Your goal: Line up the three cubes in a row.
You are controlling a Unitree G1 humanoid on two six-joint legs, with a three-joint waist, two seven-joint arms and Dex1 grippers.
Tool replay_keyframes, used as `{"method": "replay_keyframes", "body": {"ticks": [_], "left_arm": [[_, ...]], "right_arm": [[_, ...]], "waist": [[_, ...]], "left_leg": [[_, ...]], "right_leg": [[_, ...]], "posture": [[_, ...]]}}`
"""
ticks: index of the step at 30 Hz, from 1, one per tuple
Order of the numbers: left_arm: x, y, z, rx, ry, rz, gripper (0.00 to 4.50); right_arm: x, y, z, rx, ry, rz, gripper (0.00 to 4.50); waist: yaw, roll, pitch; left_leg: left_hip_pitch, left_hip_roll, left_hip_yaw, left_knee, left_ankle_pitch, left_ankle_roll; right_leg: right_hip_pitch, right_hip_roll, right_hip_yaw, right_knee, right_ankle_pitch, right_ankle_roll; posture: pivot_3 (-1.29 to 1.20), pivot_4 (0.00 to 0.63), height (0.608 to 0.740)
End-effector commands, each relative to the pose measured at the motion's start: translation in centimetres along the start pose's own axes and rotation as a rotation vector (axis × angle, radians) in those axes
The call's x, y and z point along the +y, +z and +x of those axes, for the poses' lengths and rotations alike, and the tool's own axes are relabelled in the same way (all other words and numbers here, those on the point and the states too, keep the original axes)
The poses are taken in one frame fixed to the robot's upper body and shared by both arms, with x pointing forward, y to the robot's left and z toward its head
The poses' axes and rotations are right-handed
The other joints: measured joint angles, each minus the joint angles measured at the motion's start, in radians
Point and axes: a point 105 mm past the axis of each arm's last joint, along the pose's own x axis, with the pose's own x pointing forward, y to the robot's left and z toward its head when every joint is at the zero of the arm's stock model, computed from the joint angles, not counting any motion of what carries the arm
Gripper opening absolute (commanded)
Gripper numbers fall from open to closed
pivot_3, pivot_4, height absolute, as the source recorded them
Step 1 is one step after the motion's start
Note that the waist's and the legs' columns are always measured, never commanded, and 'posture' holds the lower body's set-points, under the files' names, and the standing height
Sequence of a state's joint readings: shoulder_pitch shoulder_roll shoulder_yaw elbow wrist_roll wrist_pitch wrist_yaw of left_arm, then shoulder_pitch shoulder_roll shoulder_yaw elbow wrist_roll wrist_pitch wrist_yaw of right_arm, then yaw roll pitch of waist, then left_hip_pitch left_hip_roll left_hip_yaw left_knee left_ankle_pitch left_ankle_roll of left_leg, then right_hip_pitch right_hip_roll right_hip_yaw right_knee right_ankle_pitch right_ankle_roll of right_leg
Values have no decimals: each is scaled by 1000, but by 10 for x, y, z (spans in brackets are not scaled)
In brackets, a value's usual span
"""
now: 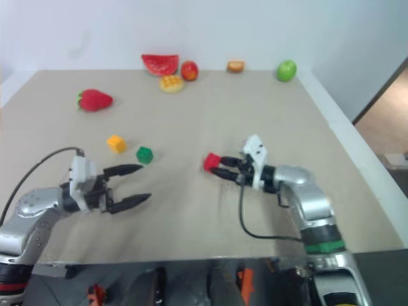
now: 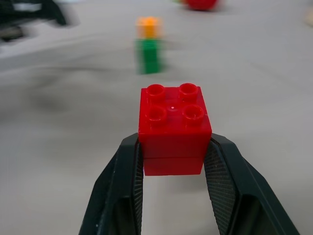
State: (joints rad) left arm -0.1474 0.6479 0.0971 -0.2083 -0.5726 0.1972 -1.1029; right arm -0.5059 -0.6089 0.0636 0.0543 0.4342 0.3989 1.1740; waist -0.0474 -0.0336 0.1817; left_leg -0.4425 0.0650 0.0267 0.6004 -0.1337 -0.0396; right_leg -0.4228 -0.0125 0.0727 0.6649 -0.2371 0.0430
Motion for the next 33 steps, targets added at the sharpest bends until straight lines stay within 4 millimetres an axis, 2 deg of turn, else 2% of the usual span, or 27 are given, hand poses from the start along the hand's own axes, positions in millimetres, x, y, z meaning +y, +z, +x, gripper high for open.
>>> {"method": "replay_keyframes", "body": {"ticks": [1,7,10,14,22,33], "left_arm": [[-2,5,-8,-4,-31,7,4338],[-1,3,-28,-16,-58,-35,4338],[4,-6,-39,44,-85,-4,4338],[11,-9,-43,54,-72,32,4338],[11,-14,-48,46,-58,23,4338],[12,-15,-48,40,-57,11,4338]], "right_arm": [[6,9,-6,-3,132,7,1194],[6,-12,-1,100,221,-53,1194],[2,-20,3,123,230,-88,1194],[-3,-33,3,180,221,-192,1194],[-5,-42,-11,222,233,-237,1194],[-3,-43,-2,214,254,-246,1194]], "waist": [[-1,0,0],[0,0,0],[0,0,0],[1,0,0],[2,0,0],[2,0,0]], "left_leg": [[0,0,0,0,0,0],[0,0,0,0,0,0],[0,0,0,0,0,0],[0,0,1,0,0,0],[0,0,1,0,0,0],[0,0,1,0,0,0]], "right_leg": [[0,0,0,0,0,0],[-1,0,-1,0,1,-1],[-1,0,0,0,0,-1],[-1,0,-1,0,0,-1],[-1,-1,-1,0,0,-1],[-1,-1,-1,0,0,-1]], "posture": [[0,150,740],[0,150,740],[0,150,740],[0,150,740],[0,150,740],[0,150,740]]}}
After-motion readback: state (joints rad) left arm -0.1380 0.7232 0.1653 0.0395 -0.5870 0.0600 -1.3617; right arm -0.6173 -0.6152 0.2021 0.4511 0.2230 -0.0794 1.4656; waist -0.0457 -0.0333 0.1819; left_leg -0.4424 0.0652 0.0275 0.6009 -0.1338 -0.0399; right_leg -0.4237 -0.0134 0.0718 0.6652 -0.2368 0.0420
